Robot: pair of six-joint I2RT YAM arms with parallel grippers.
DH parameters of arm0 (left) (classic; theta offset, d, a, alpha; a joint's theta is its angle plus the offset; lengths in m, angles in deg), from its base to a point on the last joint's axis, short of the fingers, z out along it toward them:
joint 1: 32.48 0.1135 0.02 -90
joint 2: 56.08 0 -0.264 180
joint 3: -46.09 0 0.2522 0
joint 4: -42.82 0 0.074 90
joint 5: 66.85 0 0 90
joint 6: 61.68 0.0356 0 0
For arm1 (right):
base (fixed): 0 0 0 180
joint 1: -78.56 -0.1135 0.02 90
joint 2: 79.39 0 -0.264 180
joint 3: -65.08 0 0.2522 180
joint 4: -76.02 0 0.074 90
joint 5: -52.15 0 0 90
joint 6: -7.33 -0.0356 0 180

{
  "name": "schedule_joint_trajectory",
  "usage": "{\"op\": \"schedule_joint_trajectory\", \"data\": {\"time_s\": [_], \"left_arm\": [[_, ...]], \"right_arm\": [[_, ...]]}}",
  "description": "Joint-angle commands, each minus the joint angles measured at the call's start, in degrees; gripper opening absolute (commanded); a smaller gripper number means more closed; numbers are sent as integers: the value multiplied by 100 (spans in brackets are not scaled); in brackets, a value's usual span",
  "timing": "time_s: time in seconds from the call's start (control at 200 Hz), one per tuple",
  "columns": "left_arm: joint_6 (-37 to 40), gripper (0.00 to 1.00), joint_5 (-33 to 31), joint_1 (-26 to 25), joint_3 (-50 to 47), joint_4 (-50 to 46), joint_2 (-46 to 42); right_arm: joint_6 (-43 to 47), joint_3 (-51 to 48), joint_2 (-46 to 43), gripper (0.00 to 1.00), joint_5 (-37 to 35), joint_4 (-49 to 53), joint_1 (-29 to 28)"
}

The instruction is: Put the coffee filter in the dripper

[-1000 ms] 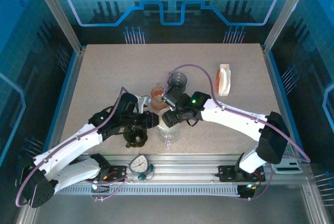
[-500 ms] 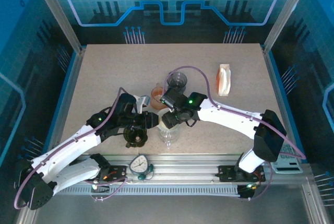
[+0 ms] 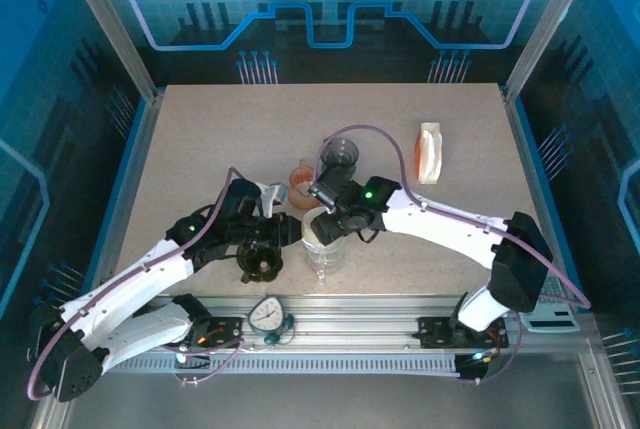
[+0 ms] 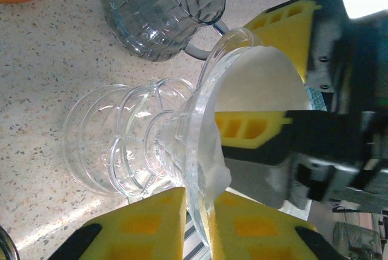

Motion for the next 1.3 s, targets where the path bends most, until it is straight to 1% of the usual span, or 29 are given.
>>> {"op": "schedule_joint_trajectory", "data": {"time_s": [0.0, 0.13, 0.255, 0.345, 0.49, 0.61, 0.88, 1.041, 1.196, 1.296], "left_arm": [[76, 20, 92, -35, -104, -102, -5], [74, 21, 59, -31, -111, -88, 17], [71, 24, 24, -28, -112, -78, 13], [74, 27, -3, -31, -111, -78, 13], [71, 32, -36, -36, -111, -71, 13], [62, 36, -73, -35, -85, -68, -30], [25, 48, -205, -36, -41, -116, -287], [-8, 52, -222, -32, -47, -136, -369], [-60, 56, -440, -18, -41, -195, -509], [-100, 58, -614, 95, -42, -265, -648]], "right_arm": [[-63, 251, -453, 70, -235, -31, -43], [-78, 209, -965, 71, -521, 36, -35], [-176, -97, -1583, 71, -731, -21, 9], [-242, -512, -2098, 71, -926, -204, 25], [-368, -1393, -3013, 71, -1092, -776, 54], [-453, -1846, -3489, 72, -1153, -956, 87], [-699, -2357, -3868, 72, -1102, -807, 150], [-809, -2796, -4083, 72, -997, -877, 159], [-910, -3145, -4231, 72, -784, -889, 185], [-929, -3439, -4279, 72, -461, -1038, 218]]}}
